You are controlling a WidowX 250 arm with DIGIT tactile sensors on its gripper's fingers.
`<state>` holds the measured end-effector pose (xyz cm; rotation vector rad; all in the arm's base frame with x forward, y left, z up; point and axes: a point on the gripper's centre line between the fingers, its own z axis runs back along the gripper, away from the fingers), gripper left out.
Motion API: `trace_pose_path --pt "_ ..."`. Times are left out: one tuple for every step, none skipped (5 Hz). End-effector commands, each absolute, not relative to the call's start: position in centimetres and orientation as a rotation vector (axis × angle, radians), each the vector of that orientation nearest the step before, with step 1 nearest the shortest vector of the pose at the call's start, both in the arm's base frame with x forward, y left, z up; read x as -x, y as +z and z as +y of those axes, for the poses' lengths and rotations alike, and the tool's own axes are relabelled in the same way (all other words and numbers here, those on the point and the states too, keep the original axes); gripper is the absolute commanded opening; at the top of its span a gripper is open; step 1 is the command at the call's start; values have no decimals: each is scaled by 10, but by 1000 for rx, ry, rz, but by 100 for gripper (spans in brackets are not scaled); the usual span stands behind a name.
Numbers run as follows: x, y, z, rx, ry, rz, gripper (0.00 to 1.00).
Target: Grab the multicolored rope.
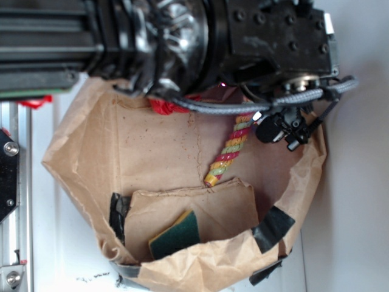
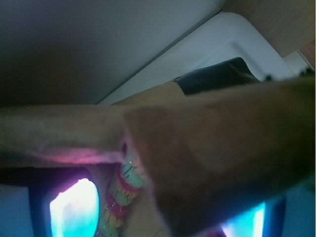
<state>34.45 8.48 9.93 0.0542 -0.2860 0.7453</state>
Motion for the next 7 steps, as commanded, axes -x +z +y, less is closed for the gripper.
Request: trace_pose_path --pt "-351 123 99 -51 754 -361 100" --pt "-334 125 87 -13 709 -388 100" --pt "-331 124 80 0 663 -436 100" --pt "-323 125 72 -2 634 -454 100" --pt "-319 120 74 -1 630 -478 100" --pt "-317 115 84 36 622 -520 100" --pt "-317 116 87 45 626 -533 100"
